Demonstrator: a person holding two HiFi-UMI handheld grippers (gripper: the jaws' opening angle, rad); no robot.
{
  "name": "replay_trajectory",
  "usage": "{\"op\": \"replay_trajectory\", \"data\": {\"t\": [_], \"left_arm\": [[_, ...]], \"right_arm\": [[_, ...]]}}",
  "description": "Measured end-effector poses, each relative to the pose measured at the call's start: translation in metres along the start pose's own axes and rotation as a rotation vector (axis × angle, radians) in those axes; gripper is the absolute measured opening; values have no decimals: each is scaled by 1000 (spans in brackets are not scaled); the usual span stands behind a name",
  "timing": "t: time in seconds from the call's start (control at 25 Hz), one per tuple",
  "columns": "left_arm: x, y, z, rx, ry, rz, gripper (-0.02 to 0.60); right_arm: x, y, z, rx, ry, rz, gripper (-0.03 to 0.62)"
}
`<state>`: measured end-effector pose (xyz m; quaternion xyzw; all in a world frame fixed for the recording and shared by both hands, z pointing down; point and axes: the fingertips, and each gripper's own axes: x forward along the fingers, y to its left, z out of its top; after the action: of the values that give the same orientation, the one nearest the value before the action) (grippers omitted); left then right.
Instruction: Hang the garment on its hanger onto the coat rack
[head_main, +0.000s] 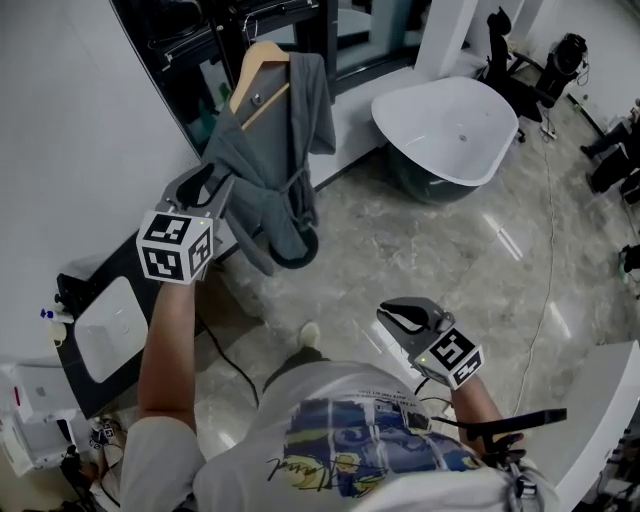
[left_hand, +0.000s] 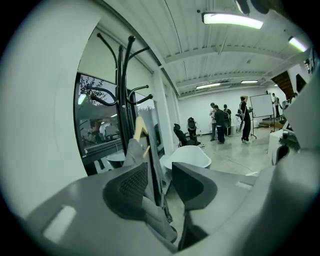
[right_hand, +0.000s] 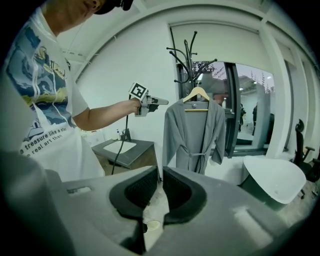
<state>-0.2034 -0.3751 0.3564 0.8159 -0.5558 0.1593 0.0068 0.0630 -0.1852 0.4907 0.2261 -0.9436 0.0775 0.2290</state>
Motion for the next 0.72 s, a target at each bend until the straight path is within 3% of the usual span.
{"op": "replay_trajectory", "data": {"t": [0.28,0.72], "left_arm": [[-50,-96,-24,-61,30,-76,108],[-115,-276,-74,-75,89,-299,20]], "right_arm": [[-25,27,-13,-36,-1,63,35],[-72,70,-41,-51,-32,70,21]]}}
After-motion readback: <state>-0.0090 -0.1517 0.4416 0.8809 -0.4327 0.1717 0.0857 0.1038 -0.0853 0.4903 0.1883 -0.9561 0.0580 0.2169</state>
